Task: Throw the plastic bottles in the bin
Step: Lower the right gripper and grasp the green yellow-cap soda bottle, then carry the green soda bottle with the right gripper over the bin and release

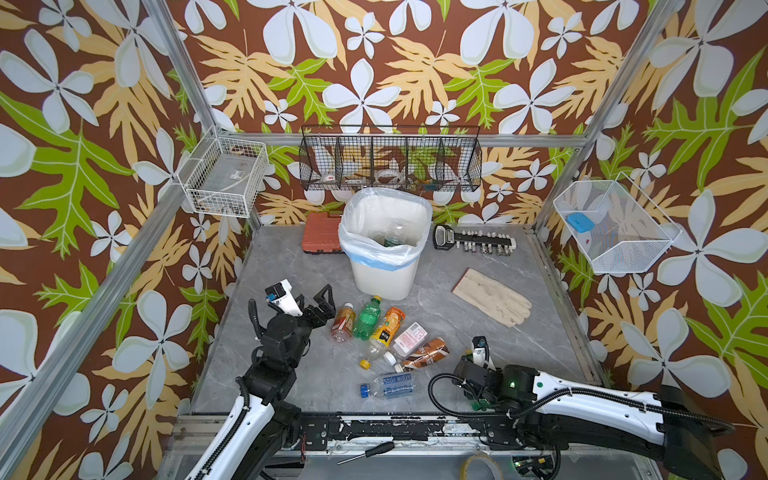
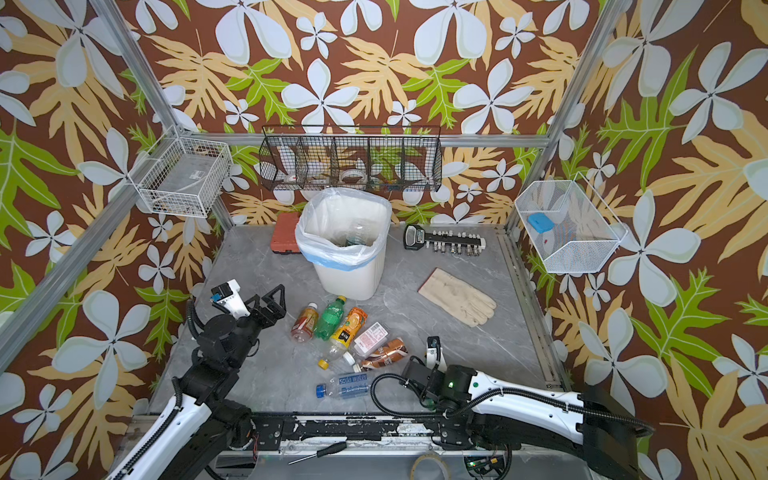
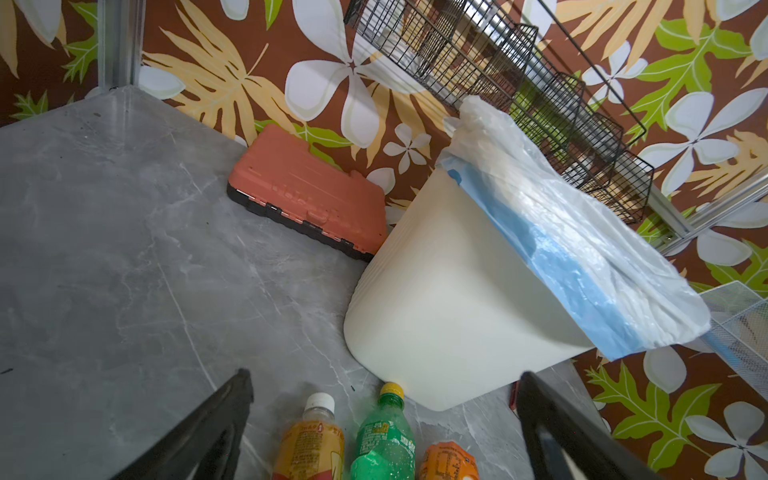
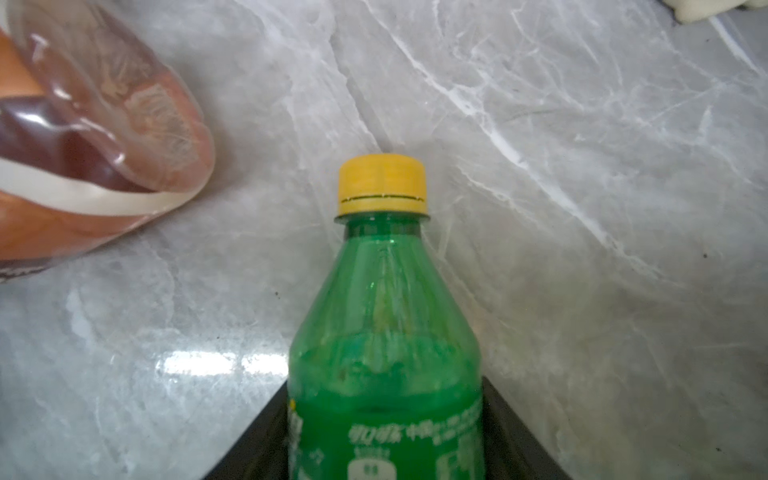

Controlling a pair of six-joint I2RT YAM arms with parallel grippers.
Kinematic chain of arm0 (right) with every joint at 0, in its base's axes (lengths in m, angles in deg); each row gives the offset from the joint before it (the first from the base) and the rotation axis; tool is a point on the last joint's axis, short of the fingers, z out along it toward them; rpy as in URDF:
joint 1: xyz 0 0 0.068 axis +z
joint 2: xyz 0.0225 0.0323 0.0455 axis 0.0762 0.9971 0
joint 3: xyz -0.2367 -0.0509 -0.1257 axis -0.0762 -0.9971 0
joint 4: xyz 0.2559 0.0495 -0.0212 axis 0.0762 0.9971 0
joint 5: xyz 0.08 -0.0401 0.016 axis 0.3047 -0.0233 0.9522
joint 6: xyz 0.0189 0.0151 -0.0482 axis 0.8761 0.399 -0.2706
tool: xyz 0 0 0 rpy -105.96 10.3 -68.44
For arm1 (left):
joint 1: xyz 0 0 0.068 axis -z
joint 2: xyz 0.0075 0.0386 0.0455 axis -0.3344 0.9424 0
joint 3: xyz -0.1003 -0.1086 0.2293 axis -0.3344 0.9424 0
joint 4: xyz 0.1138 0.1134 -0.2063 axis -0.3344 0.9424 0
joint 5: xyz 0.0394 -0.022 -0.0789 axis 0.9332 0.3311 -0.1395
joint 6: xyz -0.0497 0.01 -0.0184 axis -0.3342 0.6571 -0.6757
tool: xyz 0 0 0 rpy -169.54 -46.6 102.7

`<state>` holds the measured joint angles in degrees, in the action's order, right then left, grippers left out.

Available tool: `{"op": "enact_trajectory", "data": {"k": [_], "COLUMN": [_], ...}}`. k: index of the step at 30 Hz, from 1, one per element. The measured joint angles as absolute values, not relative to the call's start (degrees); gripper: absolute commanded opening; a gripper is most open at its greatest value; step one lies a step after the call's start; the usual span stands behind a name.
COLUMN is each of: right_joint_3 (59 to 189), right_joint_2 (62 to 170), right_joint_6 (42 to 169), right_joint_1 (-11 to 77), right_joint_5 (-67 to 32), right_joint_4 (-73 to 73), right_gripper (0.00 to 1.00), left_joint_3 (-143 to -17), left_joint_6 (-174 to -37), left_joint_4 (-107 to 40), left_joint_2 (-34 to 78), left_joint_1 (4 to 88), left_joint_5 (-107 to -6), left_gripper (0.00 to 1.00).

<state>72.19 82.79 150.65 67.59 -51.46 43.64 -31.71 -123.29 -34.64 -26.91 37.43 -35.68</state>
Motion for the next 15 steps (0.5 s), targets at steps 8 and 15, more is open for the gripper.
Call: {"op": "enact_trajectory", "data": {"k": [8, 15], "right_joint_3": [76.17, 90.29], "right_joint_2": [78.12, 76.89], "right_joint_6": [150.76, 143.59], "right_joint_1": [64.36, 58.37], "right_joint_5": [-54.76, -60.33], "right_joint_4": [44.38, 44.60], "right_gripper": [0.55, 0.55], "left_joint_3": [-31.71, -31.28], "left_joint_6": [-124.39, -124.41], "left_joint_4": [-33.72, -33.44], "left_joint_2": [-25.69, -24.90], "left_joint_1": [37.43, 37.43], "left_joint_5": [-34.32, -33.56], "left_gripper": [1.00, 1.00]}}
